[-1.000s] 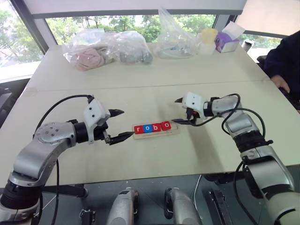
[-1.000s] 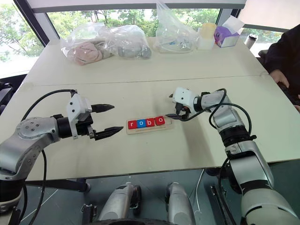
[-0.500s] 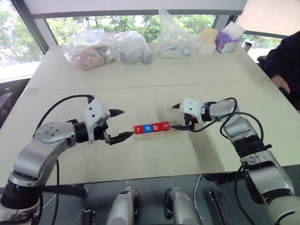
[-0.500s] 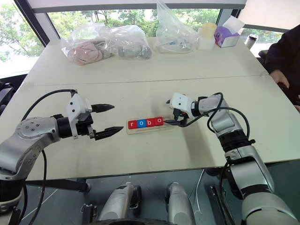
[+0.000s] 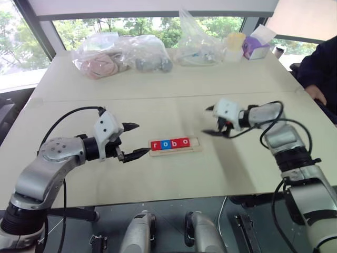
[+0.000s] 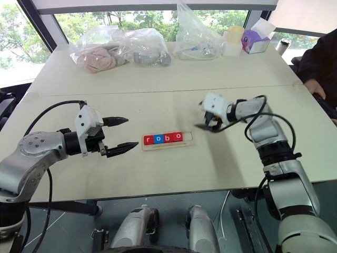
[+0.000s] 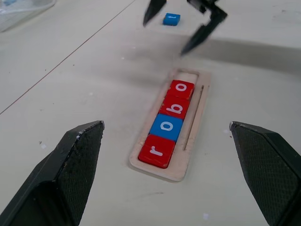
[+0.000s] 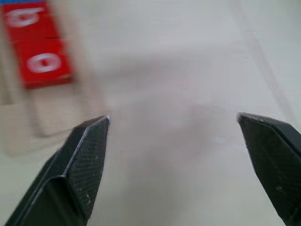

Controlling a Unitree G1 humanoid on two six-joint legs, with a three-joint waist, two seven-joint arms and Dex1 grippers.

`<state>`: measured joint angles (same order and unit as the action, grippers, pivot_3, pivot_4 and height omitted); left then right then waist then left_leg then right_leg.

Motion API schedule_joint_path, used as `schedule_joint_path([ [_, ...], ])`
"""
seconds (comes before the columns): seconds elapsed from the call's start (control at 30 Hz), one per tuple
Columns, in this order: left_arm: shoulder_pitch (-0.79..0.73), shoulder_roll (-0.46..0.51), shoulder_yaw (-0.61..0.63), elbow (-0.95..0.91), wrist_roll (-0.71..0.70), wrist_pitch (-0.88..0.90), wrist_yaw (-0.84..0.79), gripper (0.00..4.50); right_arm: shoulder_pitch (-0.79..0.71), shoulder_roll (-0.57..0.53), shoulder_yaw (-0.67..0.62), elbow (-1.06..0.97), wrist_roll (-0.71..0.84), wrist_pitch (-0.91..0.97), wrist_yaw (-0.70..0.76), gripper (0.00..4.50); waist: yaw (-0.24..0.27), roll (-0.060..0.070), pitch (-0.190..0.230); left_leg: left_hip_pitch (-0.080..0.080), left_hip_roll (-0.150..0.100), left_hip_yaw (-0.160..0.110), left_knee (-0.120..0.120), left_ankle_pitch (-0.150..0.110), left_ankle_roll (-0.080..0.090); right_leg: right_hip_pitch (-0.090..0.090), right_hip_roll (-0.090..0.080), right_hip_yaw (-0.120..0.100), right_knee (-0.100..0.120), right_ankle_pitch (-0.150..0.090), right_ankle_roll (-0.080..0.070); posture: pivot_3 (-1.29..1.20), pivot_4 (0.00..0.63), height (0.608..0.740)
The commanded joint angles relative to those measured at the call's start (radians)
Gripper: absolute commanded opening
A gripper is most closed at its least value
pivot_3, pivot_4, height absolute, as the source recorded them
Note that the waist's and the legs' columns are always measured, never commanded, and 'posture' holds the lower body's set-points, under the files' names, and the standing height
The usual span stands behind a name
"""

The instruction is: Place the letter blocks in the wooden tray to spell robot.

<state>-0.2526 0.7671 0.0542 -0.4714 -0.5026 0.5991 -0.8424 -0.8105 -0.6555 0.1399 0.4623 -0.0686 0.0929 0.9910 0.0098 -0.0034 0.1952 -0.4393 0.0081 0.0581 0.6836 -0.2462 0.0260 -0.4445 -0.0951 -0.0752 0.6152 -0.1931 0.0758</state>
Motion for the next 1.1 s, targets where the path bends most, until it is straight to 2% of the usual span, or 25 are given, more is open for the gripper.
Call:
schedule_joint_path([
  [0.03, -0.021, -0.008, 0.005, -0.002, 0.003, -0.026, 0.001, 4.50, -0.035, 0.009, -0.110, -0.005, 0.001, 0.135, -0.206, 4.43, 0.000, 0.000, 0.000, 0.000, 0.000, 0.000, 0.000, 0.000, 0.000, 0.000, 0.000, 0.000, 0.000, 0.000, 0.000, 0.00, 0.150, 0.725],
  [0.17, -0.033, -0.017, -0.006, 0.014, 0.010, -0.037, -0.009, 4.50, 0.009, 0.130, -0.271, -0.127, 0.038, 0.452, -0.514, 4.43, 0.000, 0.000, 0.000, 0.000, 0.000, 0.000, 0.000, 0.000, 0.000, 0.000, 0.000, 0.000, 0.000, 0.000, 0.000, 0.00, 0.150, 0.725],
  [0.23, -0.039, -0.020, -0.012, 0.022, 0.012, -0.042, -0.017, 4.50, 0.031, 0.203, -0.343, -0.187, 0.068, 0.583, -0.618, 4.43, 0.000, 0.000, -0.001, 0.000, 0.001, 0.000, 0.000, 0.000, -0.001, 0.000, 0.000, 0.000, 0.001, 0.000, 0.000, 0.00, 0.150, 0.725],
  [0.3, -0.048, -0.022, -0.020, 0.030, 0.015, -0.048, -0.025, 4.50, 0.067, 0.243, -0.362, -0.222, 0.069, 0.634, -0.678, 4.43, 0.000, 0.000, -0.001, 0.000, 0.001, 0.000, 0.000, 0.000, -0.001, 0.000, 0.000, 0.000, 0.001, 0.001, 0.002, 0.00, 0.150, 0.725],
  [0.6, -0.071, -0.020, -0.036, 0.054, 0.026, -0.061, -0.045, 4.50, 0.155, 0.250, -0.339, -0.221, 0.088, 0.652, -0.717, 4.43, -0.006, 0.000, -0.001, 0.000, 0.000, 0.000, 0.000, 0.000, 0.000, 0.000, 0.001, 0.000, 0.001, 0.001, 0.001, 0.00, 0.150, 0.725],
  [0.9, -0.069, -0.021, -0.029, 0.045, 0.029, -0.050, -0.042, 4.50, 0.126, 0.249, -0.355, -0.080, 0.139, 0.627, -0.713, 4.43, -0.017, 0.000, -0.001, 0.000, 0.001, 0.000, 0.000, 0.000, 0.000, 0.001, 0.001, 0.000, 0.001, 0.001, 0.001, 0.00, 0.150, 0.725],
  [1.0, -0.071, -0.023, -0.028, 0.046, 0.030, -0.050, -0.039, 4.50, 0.100, 0.244, -0.362, -0.007, 0.155, 0.601, -0.712, 3.54, -0.023, 0.000, -0.001, 0.001, 0.001, 0.000, 0.000, 0.000, 0.000, 0.001, 0.002, 0.000, 0.001, 0.001, 0.001, 0.00, 0.150, 0.725],
  [1.1, -0.070, -0.025, -0.027, 0.045, 0.030, -0.049, -0.037, 4.50, 0.083, 0.237, -0.363, 0.040, 0.170, 0.581, -0.709, 1.94, -0.021, 0.000, -0.001, 0.001, 0.001, -0.001, 0.000, 0.000, 0.000, 0.002, 0.002, 0.000, 0.001, 0.001, 0.001, 0.00, 0.150, 0.725],
])
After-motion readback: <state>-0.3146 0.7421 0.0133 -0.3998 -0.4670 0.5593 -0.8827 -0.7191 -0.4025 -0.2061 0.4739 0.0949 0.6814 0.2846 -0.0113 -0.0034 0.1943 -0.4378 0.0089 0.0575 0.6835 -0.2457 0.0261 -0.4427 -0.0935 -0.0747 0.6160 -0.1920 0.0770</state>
